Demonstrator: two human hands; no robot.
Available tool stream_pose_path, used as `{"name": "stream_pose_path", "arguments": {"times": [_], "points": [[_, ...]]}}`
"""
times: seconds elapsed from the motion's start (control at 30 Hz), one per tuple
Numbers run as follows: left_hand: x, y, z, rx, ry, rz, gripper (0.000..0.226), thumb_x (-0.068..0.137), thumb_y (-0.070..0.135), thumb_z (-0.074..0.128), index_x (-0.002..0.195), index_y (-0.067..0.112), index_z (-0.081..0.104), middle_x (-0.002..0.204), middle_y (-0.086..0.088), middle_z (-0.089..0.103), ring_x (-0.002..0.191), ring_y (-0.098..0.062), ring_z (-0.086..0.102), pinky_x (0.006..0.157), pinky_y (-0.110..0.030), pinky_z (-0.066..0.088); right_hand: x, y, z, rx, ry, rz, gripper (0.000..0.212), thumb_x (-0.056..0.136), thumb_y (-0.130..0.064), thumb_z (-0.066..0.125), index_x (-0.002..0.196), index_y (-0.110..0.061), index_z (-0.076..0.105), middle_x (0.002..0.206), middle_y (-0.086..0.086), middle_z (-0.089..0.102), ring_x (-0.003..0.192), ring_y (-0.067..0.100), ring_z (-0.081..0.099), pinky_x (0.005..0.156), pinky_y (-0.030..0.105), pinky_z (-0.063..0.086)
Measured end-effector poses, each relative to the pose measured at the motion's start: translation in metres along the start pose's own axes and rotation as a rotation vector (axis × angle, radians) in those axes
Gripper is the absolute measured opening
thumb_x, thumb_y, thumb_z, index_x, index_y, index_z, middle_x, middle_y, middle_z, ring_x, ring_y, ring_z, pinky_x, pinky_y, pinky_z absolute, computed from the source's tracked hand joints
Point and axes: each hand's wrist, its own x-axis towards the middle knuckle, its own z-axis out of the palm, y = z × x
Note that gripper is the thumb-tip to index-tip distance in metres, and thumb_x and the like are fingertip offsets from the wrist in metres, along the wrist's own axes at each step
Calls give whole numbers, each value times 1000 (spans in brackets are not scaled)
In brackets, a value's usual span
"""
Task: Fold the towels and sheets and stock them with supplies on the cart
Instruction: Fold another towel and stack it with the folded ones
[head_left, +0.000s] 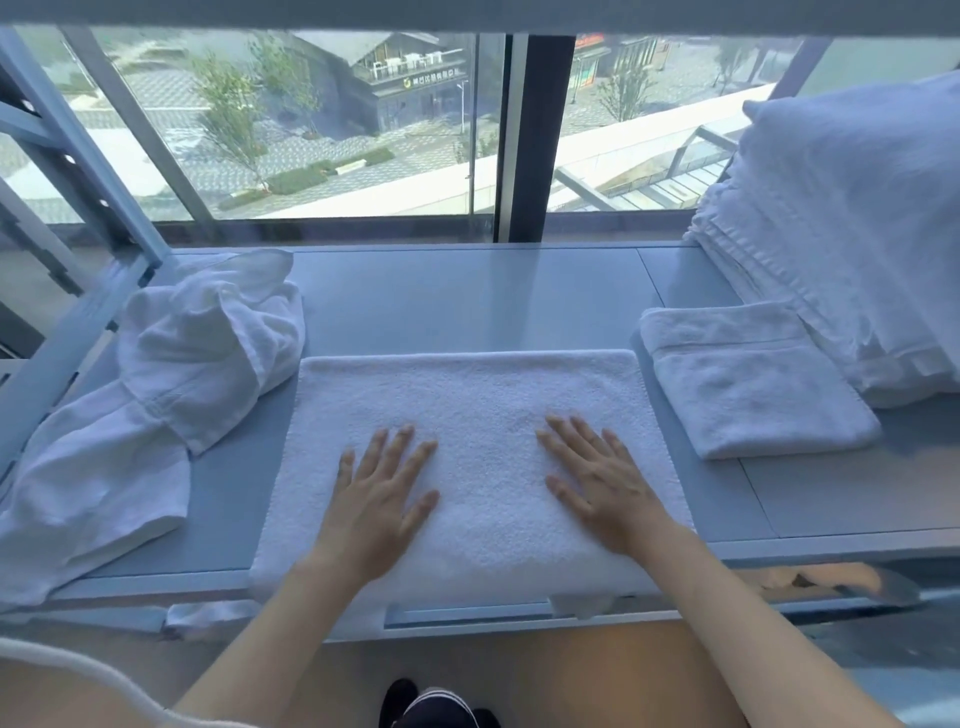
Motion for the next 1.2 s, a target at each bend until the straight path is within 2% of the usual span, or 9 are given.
{"name": "stream_pose_path", "arguments": {"times": [0.1, 0.27, 0.33, 0.47, 0.63, 0.7, 0.8, 0.97, 1.2], "points": [[-2, 0, 2, -2, 13, -5, 70, 97, 69, 4, 162, 45, -1, 171, 15, -13, 156, -14, -19, 127, -51, -5, -1, 0, -1, -21, -4, 9, 63, 105, -58, 22, 164, -41, 8, 170, -22, -7, 156, 4, -14, 128, 44, 0], [-27, 6, 12, -13, 13, 21, 66, 100, 69, 7, 162, 46, -1, 170, 16, -15, 156, -14, -20, 127, -52, -4, -34, -6, 6, -23, -4, -3, 62, 106, -58, 17, 164, -41, 4, 170, -21, -9, 157, 6, -14, 128, 44, 0], [-49, 11, 22, 27, 30, 32, 65, 103, 68, 9, 162, 44, -2, 171, 15, -14, 157, -16, -16, 126, -52, -3, -60, -11, 12, -37, 13, -1, 61, 107, -57, 16, 164, -40, 1, 171, -19, -8, 157, 8, -11, 127, 43, 0], [-77, 21, 36, 58, 52, 52, 66, 104, 66, 21, 164, 37, 11, 173, 7, 2, 160, -22, 0, 123, -55, 7, -92, -16, 22, -71, 34, 3, 59, 110, -56, 17, 165, -37, 4, 172, -15, -2, 159, 13, -3, 123, 44, 4], [-51, 19, 24, 39, 39, 49, 66, 103, 70, 9, 162, 44, -5, 171, 13, -13, 157, -16, -17, 126, -51, -4, -63, -8, 9, -67, -3, 20, 60, 107, -60, 15, 162, -44, -4, 169, -22, -15, 156, 6, -16, 127, 44, 3], [-47, 18, 21, 29, 39, 52, 65, 103, 70, 9, 161, 45, -6, 171, 14, -14, 157, -15, -18, 125, -50, -5, -56, -6, 5, -61, -17, 12, 61, 107, -62, 14, 162, -45, -4, 168, -23, -16, 155, 4, -18, 127, 46, 3], [-55, 13, 22, 30, 63, 94, 66, 105, 67, 16, 163, 41, 2, 172, 12, -6, 159, -17, -8, 124, -50, 0, -63, -4, 3, -47, -3, -27, 65, 106, -65, 20, 163, -42, -1, 170, -20, -11, 157, 8, -12, 126, 47, 6], [-77, -12, 24, 46, 122, 173, 68, 104, 64, 28, 164, 32, 19, 172, 9, 10, 159, -20, 9, 123, -55, 18, -80, 9, -3, -76, -19, -161, 91, 94, -79, 44, 164, -38, 5, 172, -14, -3, 159, 16, -3, 126, 44, 3], [-94, -48, 23, 131, 169, 162, 85, 95, 74, 41, 163, 27, 24, 172, 3, 15, 158, -24, 15, 123, -56, 25, -93, 36, -5, -228, -33, -173, 92, 95, -81, 37, 165, -30, 5, 173, -9, -1, 160, 18, 1, 124, 49, 17]]}}
